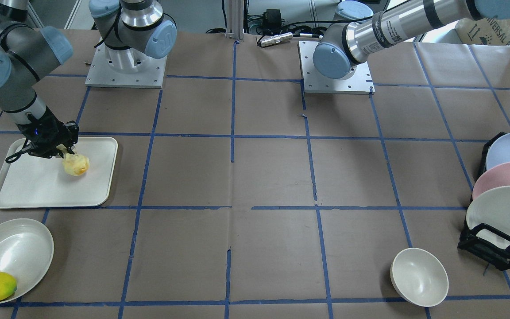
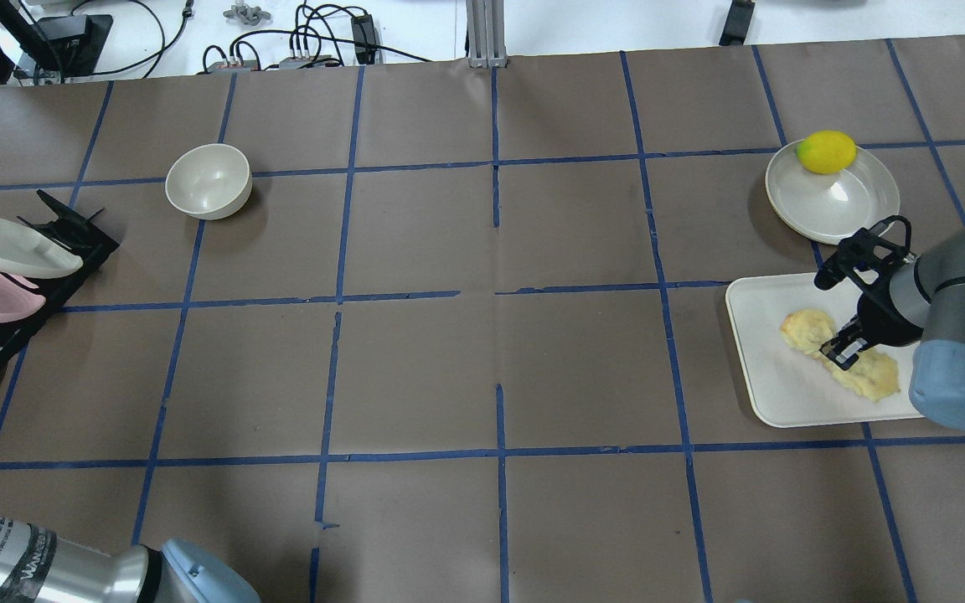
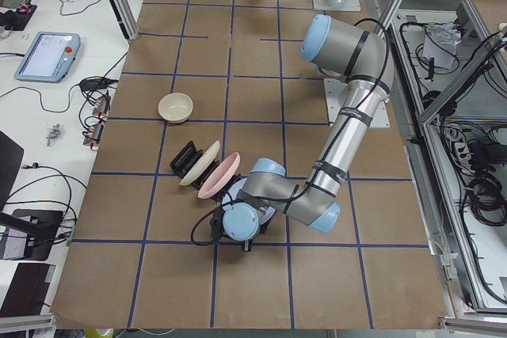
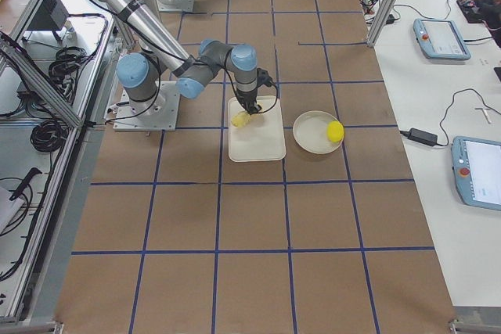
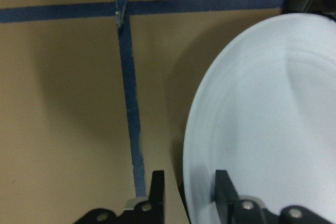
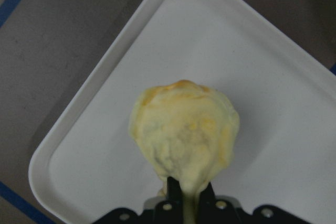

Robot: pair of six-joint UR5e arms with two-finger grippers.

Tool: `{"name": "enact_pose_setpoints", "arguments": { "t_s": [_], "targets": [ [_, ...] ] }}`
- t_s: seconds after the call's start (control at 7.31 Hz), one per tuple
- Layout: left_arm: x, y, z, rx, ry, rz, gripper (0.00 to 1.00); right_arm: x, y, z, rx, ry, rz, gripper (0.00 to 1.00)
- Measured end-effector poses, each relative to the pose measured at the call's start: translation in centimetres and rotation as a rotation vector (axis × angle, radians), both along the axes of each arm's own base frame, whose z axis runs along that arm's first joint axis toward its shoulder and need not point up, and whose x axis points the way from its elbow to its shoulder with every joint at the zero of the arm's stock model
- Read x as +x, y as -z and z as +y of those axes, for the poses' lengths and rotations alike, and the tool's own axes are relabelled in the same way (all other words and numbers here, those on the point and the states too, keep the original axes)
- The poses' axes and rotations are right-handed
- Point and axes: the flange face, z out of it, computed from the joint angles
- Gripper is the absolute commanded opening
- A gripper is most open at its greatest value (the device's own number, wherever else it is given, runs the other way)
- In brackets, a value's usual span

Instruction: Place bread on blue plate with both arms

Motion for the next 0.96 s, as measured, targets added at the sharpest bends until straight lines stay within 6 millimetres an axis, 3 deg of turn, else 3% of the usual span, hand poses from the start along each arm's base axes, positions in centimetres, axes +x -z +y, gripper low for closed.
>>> {"name": "enact_pose_setpoints", "arguments": {
  "t_s": [0.14,0.41,0.82,0.96],
  "targets": [
    [-0.2,-0.4,-0.5,0.004,0.005,0.007,0.27,2.0,-1.9,-1.4,0.0,0.013,-0.002,0.03],
    [-0.4,-1.0,-0.9,0.009,0.009,0.01,0.24,4.6,-7.7,-4.6,0.046,0.099,-0.035,0.05],
    [-0.3,-0.8,-0.8,0.025,0.013,0.007,0.14,12.4,-20.4,-6.9,0.101,0.11,-0.049,0.06],
    [-0.2,-1.1,-0.7,0.035,0.017,-0.002,0.1,13.8,-24.6,-6.7,0.131,0.1,-0.052,0.06]
  ]
}}
